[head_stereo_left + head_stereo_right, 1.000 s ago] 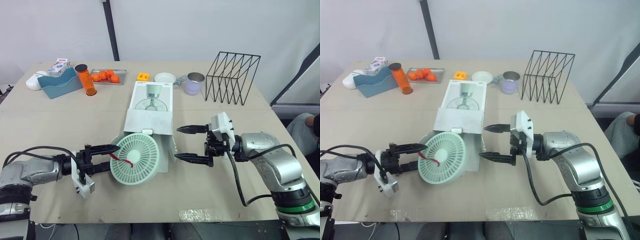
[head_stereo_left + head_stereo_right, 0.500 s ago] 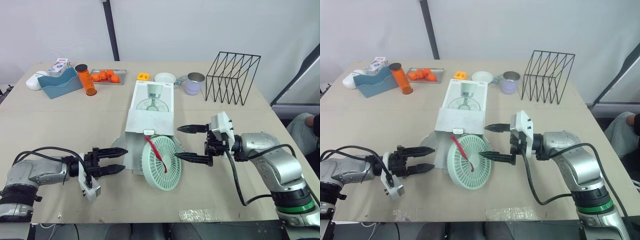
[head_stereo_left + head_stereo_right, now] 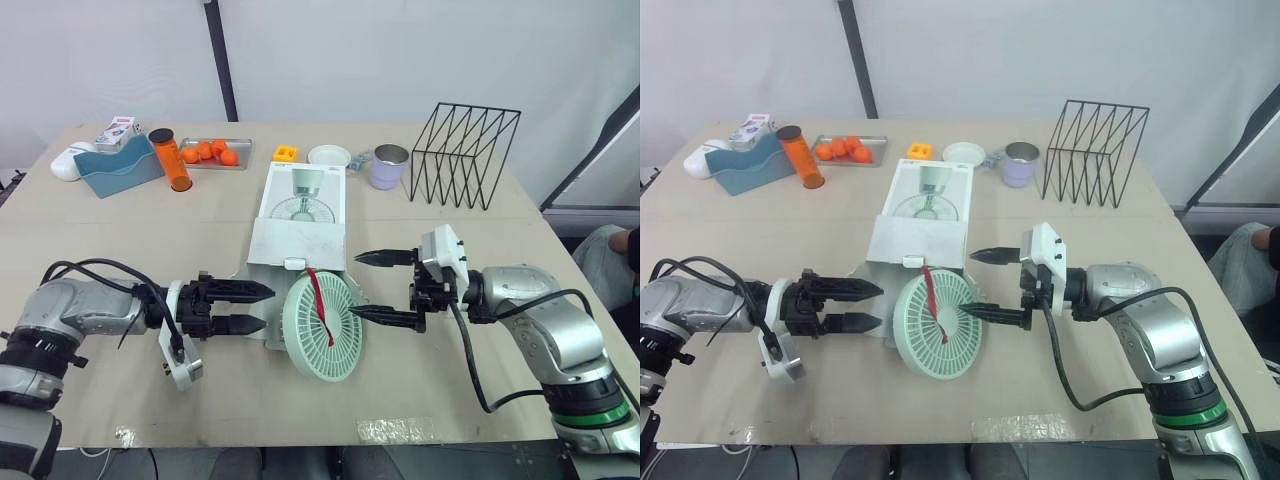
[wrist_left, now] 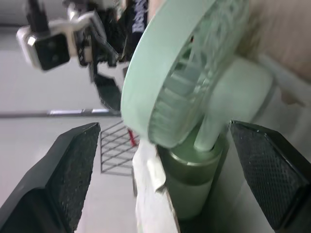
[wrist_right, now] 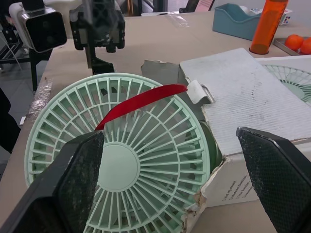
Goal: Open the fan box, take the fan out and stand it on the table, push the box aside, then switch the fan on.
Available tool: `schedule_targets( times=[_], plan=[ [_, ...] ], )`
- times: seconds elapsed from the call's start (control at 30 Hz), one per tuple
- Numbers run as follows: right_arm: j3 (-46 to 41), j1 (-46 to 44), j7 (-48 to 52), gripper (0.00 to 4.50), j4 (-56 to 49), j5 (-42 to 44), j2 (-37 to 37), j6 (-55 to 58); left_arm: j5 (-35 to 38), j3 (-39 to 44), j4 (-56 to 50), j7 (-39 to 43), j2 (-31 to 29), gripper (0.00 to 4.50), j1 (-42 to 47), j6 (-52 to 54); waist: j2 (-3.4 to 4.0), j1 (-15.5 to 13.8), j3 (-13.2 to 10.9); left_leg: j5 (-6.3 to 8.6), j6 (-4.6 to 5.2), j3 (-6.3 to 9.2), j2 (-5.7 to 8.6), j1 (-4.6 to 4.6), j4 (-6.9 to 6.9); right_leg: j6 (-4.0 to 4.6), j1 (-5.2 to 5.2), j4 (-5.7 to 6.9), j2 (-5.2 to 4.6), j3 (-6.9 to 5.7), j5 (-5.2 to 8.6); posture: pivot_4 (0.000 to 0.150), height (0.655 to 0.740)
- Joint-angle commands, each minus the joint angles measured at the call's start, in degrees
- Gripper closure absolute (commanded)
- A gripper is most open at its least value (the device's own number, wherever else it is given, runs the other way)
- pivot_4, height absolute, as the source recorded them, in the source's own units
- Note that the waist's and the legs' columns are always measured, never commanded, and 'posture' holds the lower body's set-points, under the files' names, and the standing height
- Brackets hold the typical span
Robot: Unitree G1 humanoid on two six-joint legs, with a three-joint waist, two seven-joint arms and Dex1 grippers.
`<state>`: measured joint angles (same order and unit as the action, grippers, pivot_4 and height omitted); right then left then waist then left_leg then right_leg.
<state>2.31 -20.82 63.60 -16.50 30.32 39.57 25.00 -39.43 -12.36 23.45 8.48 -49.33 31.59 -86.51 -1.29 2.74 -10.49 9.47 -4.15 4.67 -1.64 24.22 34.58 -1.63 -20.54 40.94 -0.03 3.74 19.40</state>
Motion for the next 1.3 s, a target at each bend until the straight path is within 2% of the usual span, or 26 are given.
schedule_targets(
  times=[0.03,0.4,0.73,1.0,1.03,1.07,1.1,1.17,1.23,1.3],
  plan=[
    [0.01,-1.38,0.25,0.0,0.34,0.01,-0.84,-1.32,7.44,-10.81,-2.37,5.2,-5.44,0.01,7.32,-2.07,-0.01,-0.04,0.0,0.0,0.0,0.01,0.0,0.01,0.01,0.0,0.0,0.0,0.01,0.0,0.0,0.15,0.74],
    [-0.24,0.49,-0.65,0.0,0.04,-0.77,-2.34,-2.23,15.88,-21.63,0.02,13.17,-3.9,0.01,16.33,2.74,-0.02,-0.04,-0.01,-0.01,-0.02,0.03,0.02,0.01,0.03,-0.02,0.03,-0.02,0.05,0.02,0.01,0.15,0.74],
    [-0.46,2.24,-0.68,0.0,0.53,-1.48,-2.61,-3.69,18.5,-26.39,0.46,19.63,0.54,0.01,19.83,5.39,-0.03,0.02,-0.02,-0.01,-0.02,0.04,0.02,0.03,0.03,-0.03,0.02,-0.02,0.08,0.04,0.02,0.15,0.74],
    [-0.5,2.87,-0.92,0.0,1.31,-2.07,-2.95,-4.67,19.07,-29.04,0.17,24.44,1.58,0.01,21.16,5.86,-0.03,-0.01,-0.02,-0.01,-0.02,0.05,0.02,0.03,0.06,-0.04,0.04,-0.02,0.1,0.05,0.02,0.15,0.74],
    [-0.53,2.9,-0.99,0.0,1.37,-2.08,-3.0,-4.72,19.51,-29.31,0.22,24.84,1.53,0.52,21.34,6.05,-0.03,-0.01,-0.02,-0.02,-0.01,0.04,0.02,0.02,0.06,-0.04,0.04,-0.02,0.1,0.06,0.02,0.15,0.74],
    [-0.52,2.97,-1.04,0.0,1.42,-2.13,-3.04,-4.82,19.58,-29.38,0.2,25.21,1.48,0.66,21.49,6.14,-0.03,-0.02,-0.02,-0.02,-0.02,0.05,0.02,0.02,0.06,-0.04,0.04,-0.02,0.1,0.06,0.02,0.15,0.74],
    [-0.5,3.0,-1.07,0.0,1.49,-2.19,-3.08,-4.93,19.71,-29.38,0.24,25.58,1.49,1.15,21.61,6.22,-0.03,-0.02,-0.01,-0.02,-0.02,0.05,0.03,0.02,0.06,-0.04,0.04,-0.02,0.1,0.06,0.02,0.15,0.74],
    [-0.5,3.21,-1.13,0.0,1.43,-2.25,-3.11,-5.08,20.25,-29.19,0.11,26.28,1.43,1.74,21.6,6.58,-0.03,-0.02,-0.01,-0.02,-0.01,0.04,0.03,0.02,0.06,-0.05,0.04,-0.02,0.1,0.08,0.03,0.15,0.74],
    [-0.51,3.27,-1.19,0.0,1.53,-2.34,-3.14,-5.24,20.74,-28.65,0.04,26.74,1.32,2.26,21.4,7.13,-0.04,-0.02,-0.02,-0.01,-0.01,0.05,0.03,0.02,0.06,-0.05,0.04,-0.02,0.1,0.08,0.03,0.15,0.74],
    [-0.53,3.3,-1.27,0.0,1.63,-2.4,-3.14,-5.39,21.19,-27.79,0.04,27.18,1.02,2.55,21.01,7.97,-0.04,-0.02,-0.02,-0.02,-0.01,0.05,0.03,0.02,0.06,-0.06,0.04,-0.02,0.1,0.08,0.03,0.15,0.74]
  ],
)
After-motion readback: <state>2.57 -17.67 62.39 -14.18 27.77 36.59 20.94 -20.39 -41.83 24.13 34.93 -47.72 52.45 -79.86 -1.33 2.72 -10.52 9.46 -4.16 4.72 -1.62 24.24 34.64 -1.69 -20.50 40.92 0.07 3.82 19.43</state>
